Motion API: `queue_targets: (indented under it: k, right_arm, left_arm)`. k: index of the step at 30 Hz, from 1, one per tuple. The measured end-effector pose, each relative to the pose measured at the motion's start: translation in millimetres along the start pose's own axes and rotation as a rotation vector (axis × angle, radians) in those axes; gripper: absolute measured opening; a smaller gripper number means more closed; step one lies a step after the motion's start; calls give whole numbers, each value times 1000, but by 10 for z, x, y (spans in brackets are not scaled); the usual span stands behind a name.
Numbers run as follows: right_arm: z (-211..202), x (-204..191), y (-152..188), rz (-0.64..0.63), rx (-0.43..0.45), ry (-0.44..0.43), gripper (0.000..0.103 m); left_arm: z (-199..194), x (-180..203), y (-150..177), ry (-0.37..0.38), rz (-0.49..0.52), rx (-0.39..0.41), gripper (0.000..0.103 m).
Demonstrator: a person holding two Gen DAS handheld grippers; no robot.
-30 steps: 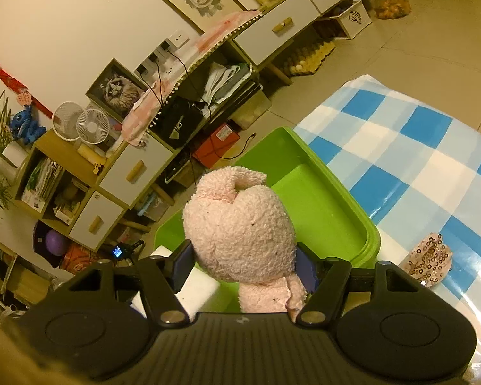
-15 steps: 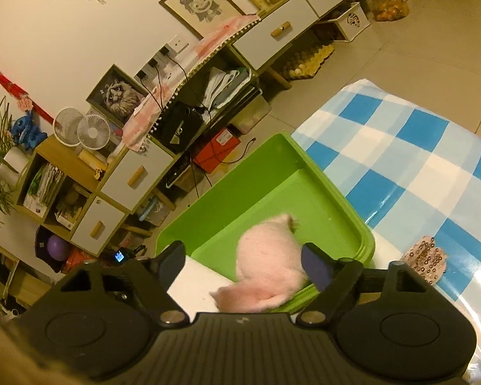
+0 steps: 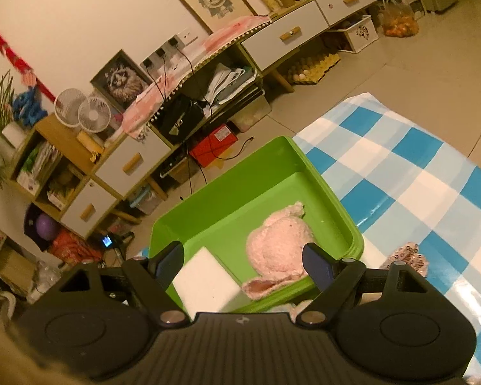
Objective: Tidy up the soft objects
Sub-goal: 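Drop pink plush into green tray with right tool while left tool drops foam block in, then grasp red Santa plush with left tool while right tool reaches for white cloth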
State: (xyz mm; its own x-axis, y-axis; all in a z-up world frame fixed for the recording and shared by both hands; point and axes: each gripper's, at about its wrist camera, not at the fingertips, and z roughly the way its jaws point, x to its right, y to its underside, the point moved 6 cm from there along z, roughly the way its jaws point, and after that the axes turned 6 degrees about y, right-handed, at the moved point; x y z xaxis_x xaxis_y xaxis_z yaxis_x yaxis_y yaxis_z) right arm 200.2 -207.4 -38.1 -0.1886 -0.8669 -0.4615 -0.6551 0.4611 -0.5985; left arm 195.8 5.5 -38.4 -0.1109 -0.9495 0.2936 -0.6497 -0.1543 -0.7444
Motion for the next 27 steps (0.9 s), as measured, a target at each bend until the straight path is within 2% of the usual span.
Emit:
queue_targets:
  k: [6, 11, 16, 20, 23, 27]
  right_arm:
    - [-127, -21, 56, -62, -12, 23, 50]
    - [-260, -35, 122, -127, -25, 36, 55]
    - [-382, -26, 186, -184, -29, 43, 58]
    - [-456, -5, 244, -222, -40, 50, 58]
    - [-507, 24, 310, -244, -51, 69, 58]
    - [-580, 80, 424, -285, -69, 100, 58]
  left_arm:
    - [-169, 49, 126, 23, 41, -28, 81]
    - [-342, 112, 253, 17, 99, -46, 89]
    - [-464, 98, 394, 8, 134, -84, 91]
    - [-576, 32, 512, 0, 138, -93, 97]
    - [-660, -20, 579, 10, 139, -81, 97]
    - [-742, -81, 680, 34, 124, -114, 98]
